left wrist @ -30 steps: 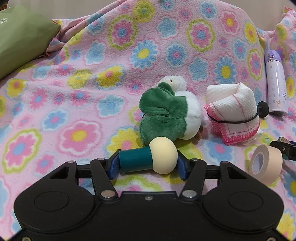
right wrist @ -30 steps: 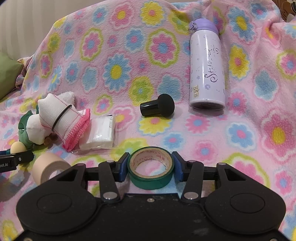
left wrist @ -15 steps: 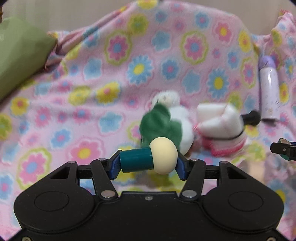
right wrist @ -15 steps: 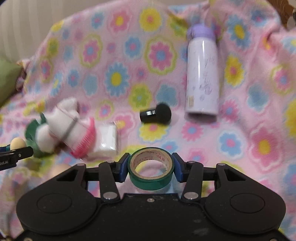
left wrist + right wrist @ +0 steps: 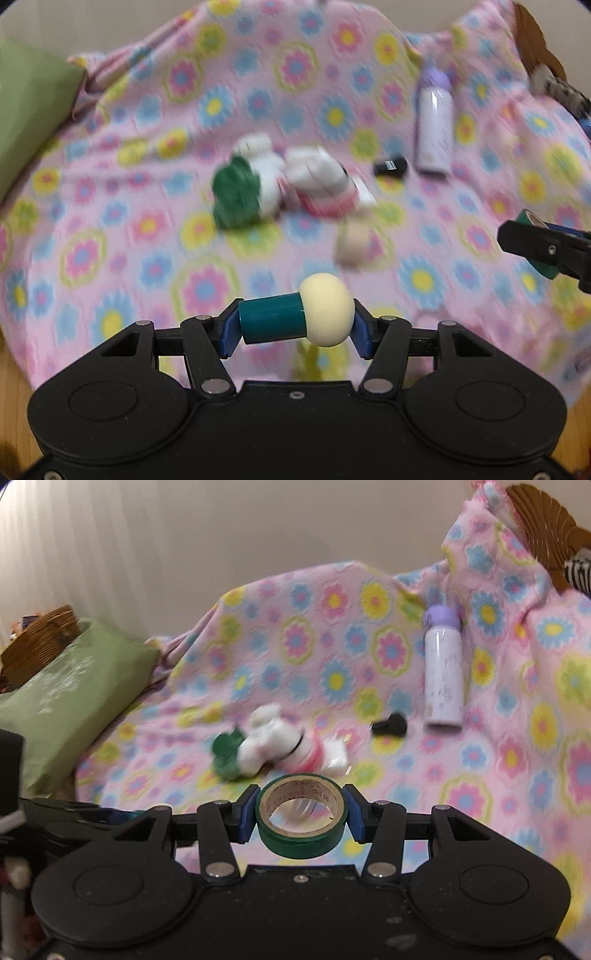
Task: Organize soft objects
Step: 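Carry the peg and green tape roll with both grippers into the woven basket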
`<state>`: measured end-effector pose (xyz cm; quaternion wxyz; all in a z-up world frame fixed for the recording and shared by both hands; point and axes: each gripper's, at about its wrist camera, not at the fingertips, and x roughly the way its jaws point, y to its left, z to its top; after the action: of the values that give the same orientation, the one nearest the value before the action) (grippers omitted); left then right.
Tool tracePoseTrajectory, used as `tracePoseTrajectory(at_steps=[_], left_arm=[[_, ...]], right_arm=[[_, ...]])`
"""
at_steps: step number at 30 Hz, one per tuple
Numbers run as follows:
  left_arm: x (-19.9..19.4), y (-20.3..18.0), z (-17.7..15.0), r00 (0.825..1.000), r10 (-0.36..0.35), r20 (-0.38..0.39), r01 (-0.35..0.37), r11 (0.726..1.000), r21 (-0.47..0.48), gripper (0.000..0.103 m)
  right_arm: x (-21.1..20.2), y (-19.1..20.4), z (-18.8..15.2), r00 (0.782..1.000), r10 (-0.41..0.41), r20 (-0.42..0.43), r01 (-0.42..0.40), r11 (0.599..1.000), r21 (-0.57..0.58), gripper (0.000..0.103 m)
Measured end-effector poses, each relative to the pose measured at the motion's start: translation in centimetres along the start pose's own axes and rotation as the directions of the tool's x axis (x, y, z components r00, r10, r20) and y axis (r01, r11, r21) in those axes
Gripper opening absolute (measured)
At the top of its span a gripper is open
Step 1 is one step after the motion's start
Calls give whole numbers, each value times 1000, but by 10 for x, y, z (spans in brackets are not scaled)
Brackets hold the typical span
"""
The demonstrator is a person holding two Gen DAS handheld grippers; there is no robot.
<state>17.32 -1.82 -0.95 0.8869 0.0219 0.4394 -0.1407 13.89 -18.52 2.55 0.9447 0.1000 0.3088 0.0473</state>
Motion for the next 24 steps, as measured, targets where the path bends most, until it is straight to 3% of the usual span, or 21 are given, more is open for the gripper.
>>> tracePoseTrajectory(at_steps=[4,8,12,15,24], left_arm=[[-2,-3,-28,993,-18,-120,15,1000,-24,55],[-1,-3,-52,977,-30,-210,22,999,-40,55],[-2,-4,-67,965,-43,-258,31,998,-49,55],[-2,-4,-75,959,-43,-279,31,998,-48,55],[-1,-4,-88,945,-55,-322,52,998,-19,57]], right_arm=[[-14,6,-27,991,27,-128,-21,999,47,47],[-16,8,-54,961,36,-275,-8,995,102,48],[-17,14,-76,932,48,-358,-6,993,118,48],[-16,15,-84,916,66,-395,-16,992,128,48],[-14,22,-82,908,74,-413,-34,994,104,56]])
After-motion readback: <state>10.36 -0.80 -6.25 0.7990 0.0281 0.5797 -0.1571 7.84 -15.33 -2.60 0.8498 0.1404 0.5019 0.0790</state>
